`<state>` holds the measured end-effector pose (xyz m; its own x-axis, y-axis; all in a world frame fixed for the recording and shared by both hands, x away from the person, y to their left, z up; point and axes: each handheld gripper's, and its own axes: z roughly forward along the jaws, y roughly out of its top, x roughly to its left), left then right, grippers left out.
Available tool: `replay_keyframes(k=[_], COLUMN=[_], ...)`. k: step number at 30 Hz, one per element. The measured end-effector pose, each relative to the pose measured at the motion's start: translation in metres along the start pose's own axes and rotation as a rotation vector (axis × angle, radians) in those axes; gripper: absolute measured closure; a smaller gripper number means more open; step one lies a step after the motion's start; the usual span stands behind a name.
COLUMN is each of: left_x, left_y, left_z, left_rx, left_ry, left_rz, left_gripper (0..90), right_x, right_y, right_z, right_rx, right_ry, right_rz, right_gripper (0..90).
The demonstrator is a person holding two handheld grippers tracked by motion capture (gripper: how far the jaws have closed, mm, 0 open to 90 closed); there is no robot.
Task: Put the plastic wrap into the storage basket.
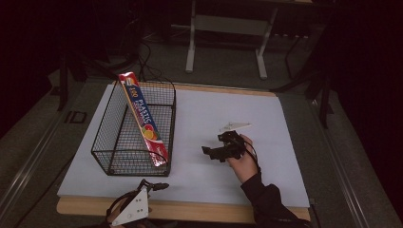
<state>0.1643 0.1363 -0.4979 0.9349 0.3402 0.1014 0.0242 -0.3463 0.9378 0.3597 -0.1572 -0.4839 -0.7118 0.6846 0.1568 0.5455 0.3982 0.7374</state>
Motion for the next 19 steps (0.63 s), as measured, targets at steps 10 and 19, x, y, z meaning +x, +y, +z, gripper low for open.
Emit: replay_keyframes(k=[10, 19], left_x=[0.000, 0.000], left_y=[0.000, 0.000], left_z=[0.000, -0.003], left_rx=[0.006, 0.002], left_ry=[-0.003, -0.004], left_rz=[0.010, 0.014], left_gripper=[0.2, 0.2], right_x=[-0.006, -0.005], right_y=[-0.021, -0.028], right_z=[0.002, 0.012], right_rx=[0.034, 0.071], right_ry=[-0.009, -0.043], right_rz=[0.007, -0.035], right_gripper=[14.3, 14.3])
